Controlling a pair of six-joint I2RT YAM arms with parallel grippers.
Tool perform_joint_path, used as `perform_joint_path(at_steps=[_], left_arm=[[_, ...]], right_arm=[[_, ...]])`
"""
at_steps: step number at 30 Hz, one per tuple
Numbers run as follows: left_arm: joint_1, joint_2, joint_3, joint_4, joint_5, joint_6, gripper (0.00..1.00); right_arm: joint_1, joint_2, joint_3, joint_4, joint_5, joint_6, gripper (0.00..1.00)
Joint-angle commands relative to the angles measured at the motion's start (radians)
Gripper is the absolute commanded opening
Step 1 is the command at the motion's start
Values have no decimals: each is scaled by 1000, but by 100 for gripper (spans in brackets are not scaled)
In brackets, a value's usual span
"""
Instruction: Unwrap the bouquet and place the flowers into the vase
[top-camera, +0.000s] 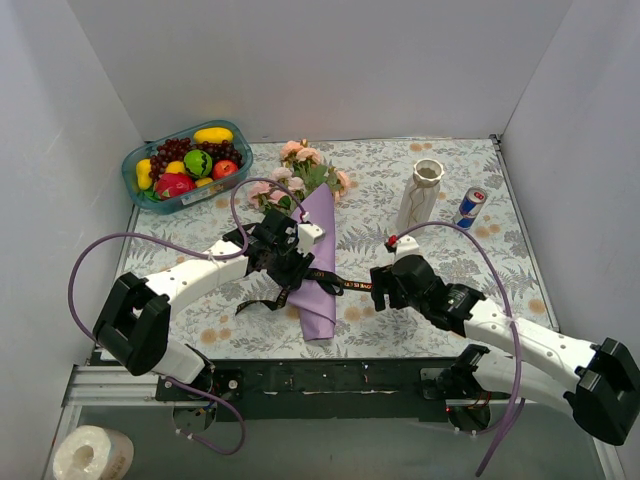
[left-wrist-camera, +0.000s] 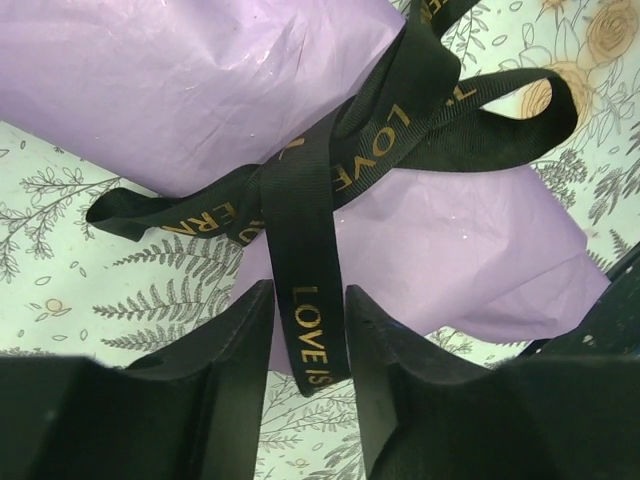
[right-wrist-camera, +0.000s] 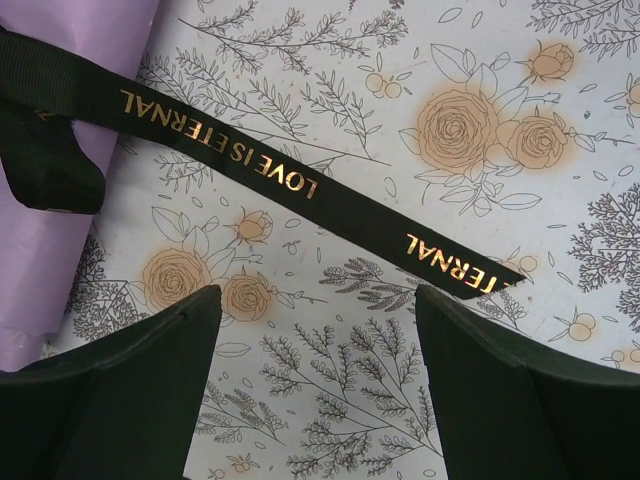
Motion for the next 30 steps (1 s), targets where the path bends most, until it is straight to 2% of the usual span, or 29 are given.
perform_joint_path(at_steps=[1,3,6,12,19,27,30], left_arm=[[-6,-1,24,21,-37,24,28],[-6,-4,24,20,-62,34,14],[-6,-10,23,18,-73,41,0],[-6,-25,50,9,-103,34,0],[20,-83,78,-29,-158,55,0],[189,-149,20,-51,-125,106,0],[200,-163,1,-57,-116,117,0]], right_arm=[[8,21,-12,60,14,-21,86],[14,64,19,39,37,-41,83],[28,115,42,25,97,-68,86],[77,176,34,176,64,-215,94],[94,305,39,363,31,-332,96],[94,441,70,509,-8,-358,95],[94,472,80,567,-21,-353,95]])
